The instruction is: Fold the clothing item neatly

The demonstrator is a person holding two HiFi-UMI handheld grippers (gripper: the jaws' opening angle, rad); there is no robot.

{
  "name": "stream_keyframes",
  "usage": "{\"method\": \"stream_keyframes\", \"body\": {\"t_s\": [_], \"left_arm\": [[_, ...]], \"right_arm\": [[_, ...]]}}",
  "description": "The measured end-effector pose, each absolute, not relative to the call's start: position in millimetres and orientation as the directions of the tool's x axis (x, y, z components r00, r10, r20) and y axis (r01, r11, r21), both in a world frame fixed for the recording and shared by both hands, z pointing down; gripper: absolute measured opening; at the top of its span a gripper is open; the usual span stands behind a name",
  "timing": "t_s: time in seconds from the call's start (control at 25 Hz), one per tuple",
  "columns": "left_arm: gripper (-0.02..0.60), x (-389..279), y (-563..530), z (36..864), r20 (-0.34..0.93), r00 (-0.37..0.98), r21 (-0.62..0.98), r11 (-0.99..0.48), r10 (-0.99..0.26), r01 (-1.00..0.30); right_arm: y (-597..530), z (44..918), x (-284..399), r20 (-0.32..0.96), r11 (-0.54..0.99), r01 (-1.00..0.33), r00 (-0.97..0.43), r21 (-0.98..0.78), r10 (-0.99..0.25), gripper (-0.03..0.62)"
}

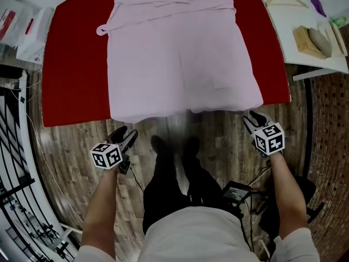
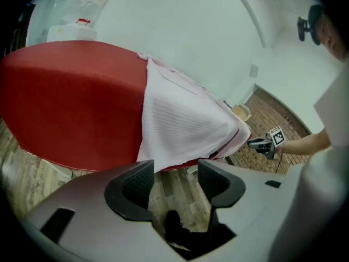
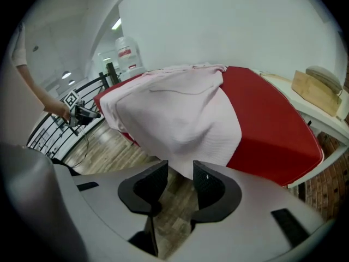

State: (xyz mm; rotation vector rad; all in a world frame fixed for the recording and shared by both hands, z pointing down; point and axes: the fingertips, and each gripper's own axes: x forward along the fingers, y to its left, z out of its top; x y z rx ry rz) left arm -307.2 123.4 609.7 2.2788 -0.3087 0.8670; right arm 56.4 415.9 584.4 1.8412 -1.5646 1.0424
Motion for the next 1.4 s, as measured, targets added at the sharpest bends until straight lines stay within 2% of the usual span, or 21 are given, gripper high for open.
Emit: {"method": "stream_keyframes", "body": {"t_s": [0.44,0.76,1.4], "left_arm": [[0.314,-324,113,645,0.744,0.667,0.405,-0.829,0.053,-0.386],[0.322,-318,100,669,0.774,0.626,0.373,-0.863,0.088,-0.340],[0.321,-290,107,694,0.752,0.633,0.475,-0.817,0.184,-0.327]], "right_arm": [[447,641,94,0.890,-0.228,-0.970,0.032,-0.081,-0.454,0.221],[440,659,102,0.896,-0.192,-0.976,-0.003,-0.099,-0.444,0.246],[409,689,80,0.907,-0.119,-0.983,-0.081,-0.142,-0.414,0.252]]}}
